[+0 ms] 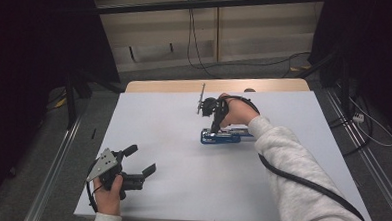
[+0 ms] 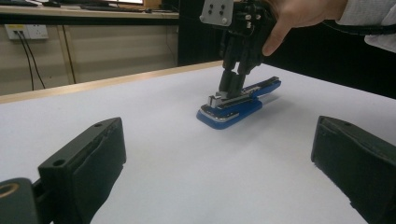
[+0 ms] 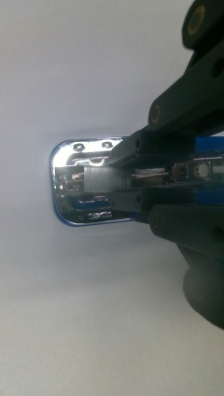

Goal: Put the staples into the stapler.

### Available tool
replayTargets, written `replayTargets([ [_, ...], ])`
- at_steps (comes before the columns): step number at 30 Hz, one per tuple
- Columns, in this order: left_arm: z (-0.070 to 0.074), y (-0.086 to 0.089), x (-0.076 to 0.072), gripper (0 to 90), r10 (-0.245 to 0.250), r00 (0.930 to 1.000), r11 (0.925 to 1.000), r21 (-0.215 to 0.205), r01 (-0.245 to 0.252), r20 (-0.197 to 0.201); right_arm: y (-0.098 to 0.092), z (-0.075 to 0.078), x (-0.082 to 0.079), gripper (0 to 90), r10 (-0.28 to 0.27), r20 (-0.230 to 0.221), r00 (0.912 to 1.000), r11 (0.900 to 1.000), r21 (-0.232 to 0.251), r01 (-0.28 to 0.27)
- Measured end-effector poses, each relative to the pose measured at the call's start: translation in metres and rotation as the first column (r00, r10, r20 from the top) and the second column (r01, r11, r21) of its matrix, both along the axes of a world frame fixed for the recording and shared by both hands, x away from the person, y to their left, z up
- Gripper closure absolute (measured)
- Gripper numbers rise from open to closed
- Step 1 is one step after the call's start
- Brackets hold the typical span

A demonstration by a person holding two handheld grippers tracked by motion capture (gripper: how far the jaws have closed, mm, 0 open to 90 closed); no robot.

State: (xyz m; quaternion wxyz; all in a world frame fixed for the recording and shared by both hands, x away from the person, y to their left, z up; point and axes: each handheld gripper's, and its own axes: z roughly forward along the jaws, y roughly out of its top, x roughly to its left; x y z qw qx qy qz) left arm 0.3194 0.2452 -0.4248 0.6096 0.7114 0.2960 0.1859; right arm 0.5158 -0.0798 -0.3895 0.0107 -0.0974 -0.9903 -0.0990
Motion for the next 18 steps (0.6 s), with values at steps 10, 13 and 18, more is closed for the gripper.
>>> replayTargets([
  [10, 0.0, 0.0002, 0.0002, 3.0, 0.001, 1.0, 1.0, -0.001, -0.001, 0.002, 0.0021, -0.0023, 0.0007, 78.9, 0.008, -0.006, 1.0, 1.0, -0.007, -0.008],
  [13, 0.0, 0.0001, 0.0001, 3.1, 0.0, 1.0, 1.0, 0.001, 0.0, 0.0, 0.0033, -0.0014, 0.0009, 78.9, 0.006, -0.007, 1.0, 1.0, 0.0, -0.006],
  [18, 0.0001, 0.0003, 0.0001, 3.1, 0.0, 1.0, 1.0, -0.001, 0.0, 0.0, 0.0055, -0.0011, 0.0007, 79.0, 0.009, -0.003, 1.0, 1.0, -0.001, -0.009],
])
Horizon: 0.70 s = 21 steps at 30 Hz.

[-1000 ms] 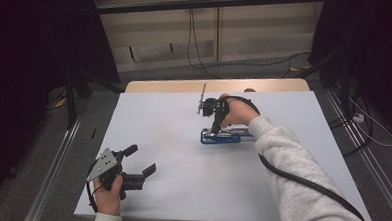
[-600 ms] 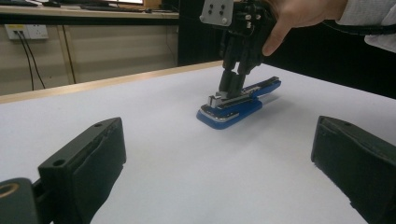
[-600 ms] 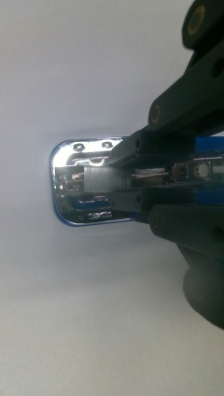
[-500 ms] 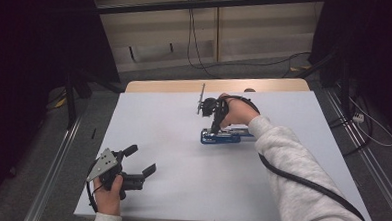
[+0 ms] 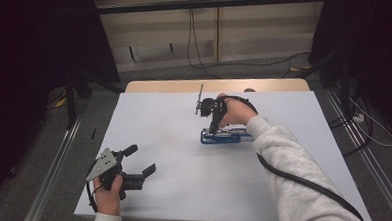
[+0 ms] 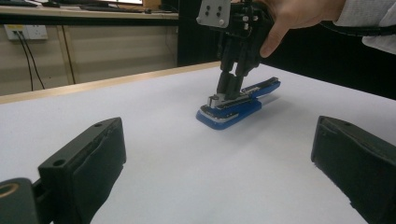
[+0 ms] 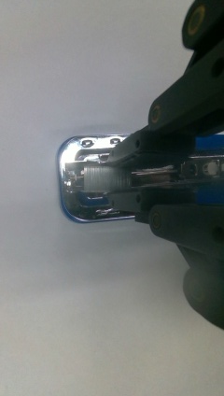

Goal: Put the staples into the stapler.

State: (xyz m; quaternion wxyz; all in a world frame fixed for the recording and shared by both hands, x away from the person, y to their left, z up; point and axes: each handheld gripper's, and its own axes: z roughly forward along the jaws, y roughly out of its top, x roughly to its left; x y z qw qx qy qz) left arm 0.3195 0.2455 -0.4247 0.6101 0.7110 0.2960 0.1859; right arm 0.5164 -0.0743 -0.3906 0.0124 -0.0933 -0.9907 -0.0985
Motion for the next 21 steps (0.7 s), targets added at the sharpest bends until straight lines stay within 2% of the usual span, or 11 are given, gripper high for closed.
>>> replayTargets([
  [21, -0.0003, -0.0005, 0.0002, 3.1, -0.002, 1.0, 1.0, 0.005, 0.002, 0.001, -0.0059, 0.0036, 0.0015, 78.9, -0.011, -0.009, 0.9999, 1.0, 0.022, 0.011],
])
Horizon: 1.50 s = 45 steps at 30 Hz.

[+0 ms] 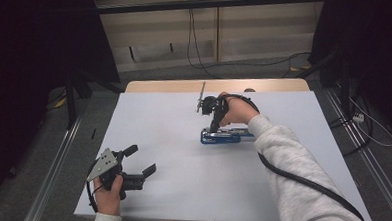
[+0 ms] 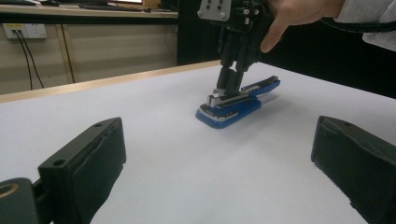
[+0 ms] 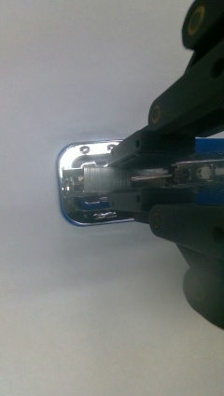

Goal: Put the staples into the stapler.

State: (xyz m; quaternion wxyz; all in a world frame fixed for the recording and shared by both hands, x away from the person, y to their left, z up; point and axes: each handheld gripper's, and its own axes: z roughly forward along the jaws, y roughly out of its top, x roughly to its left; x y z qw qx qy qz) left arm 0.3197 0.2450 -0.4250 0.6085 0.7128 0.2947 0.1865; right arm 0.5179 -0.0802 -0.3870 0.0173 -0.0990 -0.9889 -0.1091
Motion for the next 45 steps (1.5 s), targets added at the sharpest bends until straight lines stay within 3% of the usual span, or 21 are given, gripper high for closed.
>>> replayTargets([
  [45, -0.0001, -0.0004, 0.0003, 3.1, -0.006, 1.0, 1.0, -0.001, 0.006, 0.0, 0.003, -0.0056, -0.0004, 78.9, 0.016, 0.003, 0.9999, 1.0, 0.01, -0.016],
])
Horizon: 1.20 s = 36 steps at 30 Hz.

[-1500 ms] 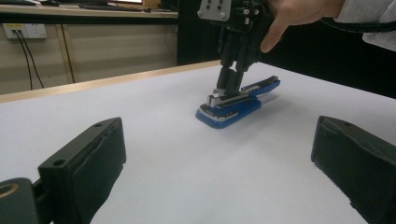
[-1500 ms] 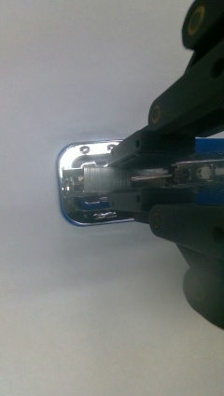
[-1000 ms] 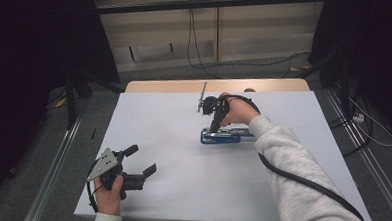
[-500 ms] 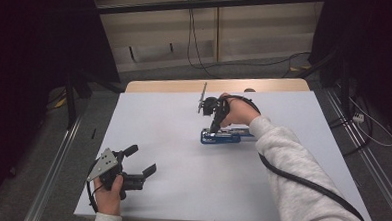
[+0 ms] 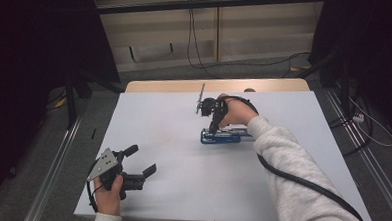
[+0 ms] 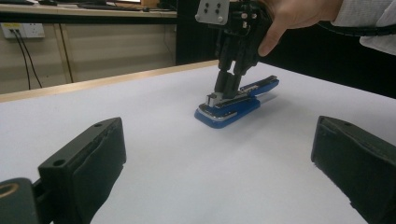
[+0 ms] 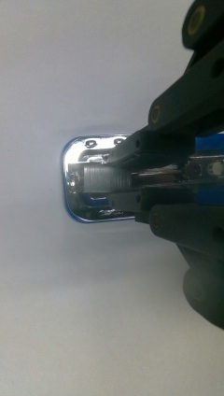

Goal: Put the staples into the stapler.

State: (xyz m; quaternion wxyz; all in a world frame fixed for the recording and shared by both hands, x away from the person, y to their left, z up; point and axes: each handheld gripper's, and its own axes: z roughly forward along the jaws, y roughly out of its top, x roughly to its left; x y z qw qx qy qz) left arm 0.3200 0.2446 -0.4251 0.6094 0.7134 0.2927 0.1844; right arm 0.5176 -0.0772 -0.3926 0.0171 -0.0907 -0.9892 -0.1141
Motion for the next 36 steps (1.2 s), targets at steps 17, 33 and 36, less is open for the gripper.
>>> replayTargets([
  [17, -0.0002, -0.0007, -0.0004, 3.1, 0.002, 1.0, 1.0, -0.002, -0.002, -0.003, -0.0036, 0.0017, 0.002, 78.9, -0.015, -0.001, 0.9999, 1.0, 0.004, 0.015],
  [33, -0.0003, -0.0006, -0.0002, 3.1, 0.0, 1.0, 1.0, -0.002, 0.0, -0.003, -0.0011, -0.0002, -0.0002, 78.9, -0.003, -0.008, 1.0, 1.0, -0.011, 0.003],
  [36, 0.0001, -0.0001, -0.0001, 3.0, -0.002, 1.0, 1.0, -0.003, 0.002, 0.002, -0.0008, -0.0008, 0.0003, 78.9, -0.001, -0.008, 1.0, 1.0, -0.013, 0.001],
])
